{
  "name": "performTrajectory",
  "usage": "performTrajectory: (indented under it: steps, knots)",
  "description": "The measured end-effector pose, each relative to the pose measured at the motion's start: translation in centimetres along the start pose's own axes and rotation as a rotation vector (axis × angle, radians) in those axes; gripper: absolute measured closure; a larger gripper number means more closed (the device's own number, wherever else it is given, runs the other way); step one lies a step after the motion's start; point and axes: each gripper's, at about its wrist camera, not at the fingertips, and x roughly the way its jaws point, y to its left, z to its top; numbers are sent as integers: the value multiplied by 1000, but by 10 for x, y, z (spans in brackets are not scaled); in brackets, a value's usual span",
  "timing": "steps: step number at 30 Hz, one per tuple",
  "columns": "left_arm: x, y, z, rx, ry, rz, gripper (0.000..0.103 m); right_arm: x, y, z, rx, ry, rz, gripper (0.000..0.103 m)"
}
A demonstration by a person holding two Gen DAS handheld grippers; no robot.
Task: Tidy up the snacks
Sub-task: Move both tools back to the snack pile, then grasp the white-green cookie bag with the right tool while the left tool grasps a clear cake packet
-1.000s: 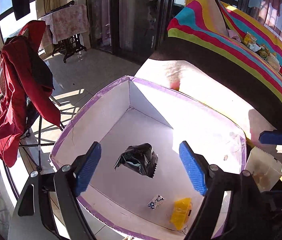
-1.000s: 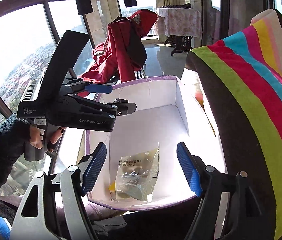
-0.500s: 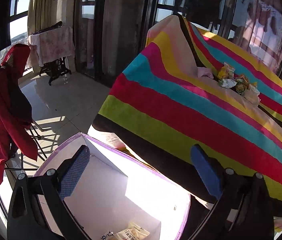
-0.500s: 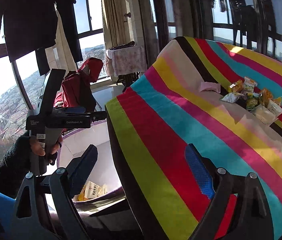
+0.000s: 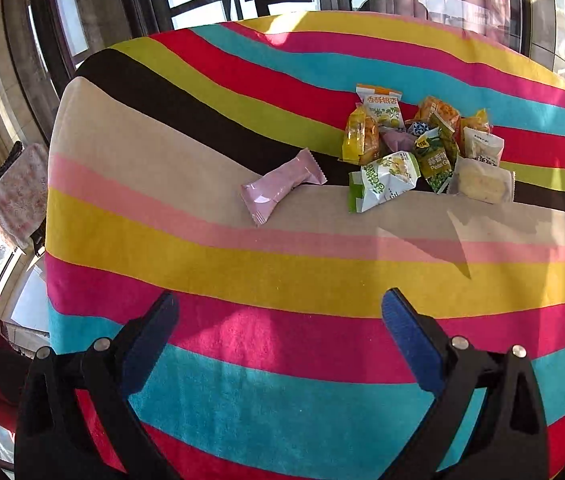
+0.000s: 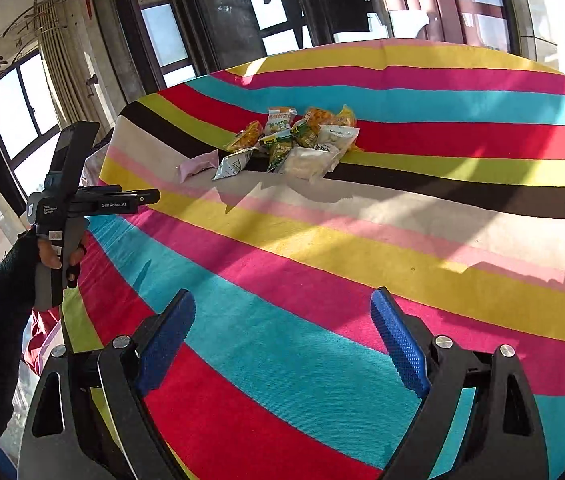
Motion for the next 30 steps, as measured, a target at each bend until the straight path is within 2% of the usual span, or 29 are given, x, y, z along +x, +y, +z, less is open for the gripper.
performTrajectory:
  steps: [3, 7, 9, 13, 15, 17, 22, 24, 26, 28, 29, 30]
  knots:
    - [22, 7, 10, -115, 15, -85, 2, 18, 2, 17, 5, 41, 1, 16]
    - [37, 13, 11, -219, -19, -108, 2, 60, 19, 59, 19, 73, 43, 17]
    - [39, 22, 6, -277, -9, -116, 2, 86, 31, 81, 50, 94, 51, 17]
    - [32, 52, -6, -447, -74, -203, 2, 134, 69, 132, 68, 110, 15, 17]
    - [30, 66, -14, -543, -105, -211, 2, 159, 92, 156, 41, 119, -77, 17]
    - [31, 71, -15, -581, -102, -222, 2, 188, 114, 170, 29, 149, -183, 17]
    - [29, 63, -11, -531, -115, -230, 2, 257, 154, 171, -59, 217, -426, 18]
    - [34, 61, -9, -532, -75, -174, 3, 275, 153, 170, -55, 242, -500, 19]
    - [36, 61, -9, -530, -71, -192, 3, 286, 148, 170, -55, 267, -533, 19]
    - [37, 59, -8, -516, -67, -184, 3, 289, 139, 167, -39, 292, -507, 27]
    - [37, 56, -7, -500, -65, -190, 2, 286, 136, 166, -35, 277, -474, 35]
    - [37, 55, -6, -495, -66, -198, 2, 282, 134, 164, -49, 265, -416, 59]
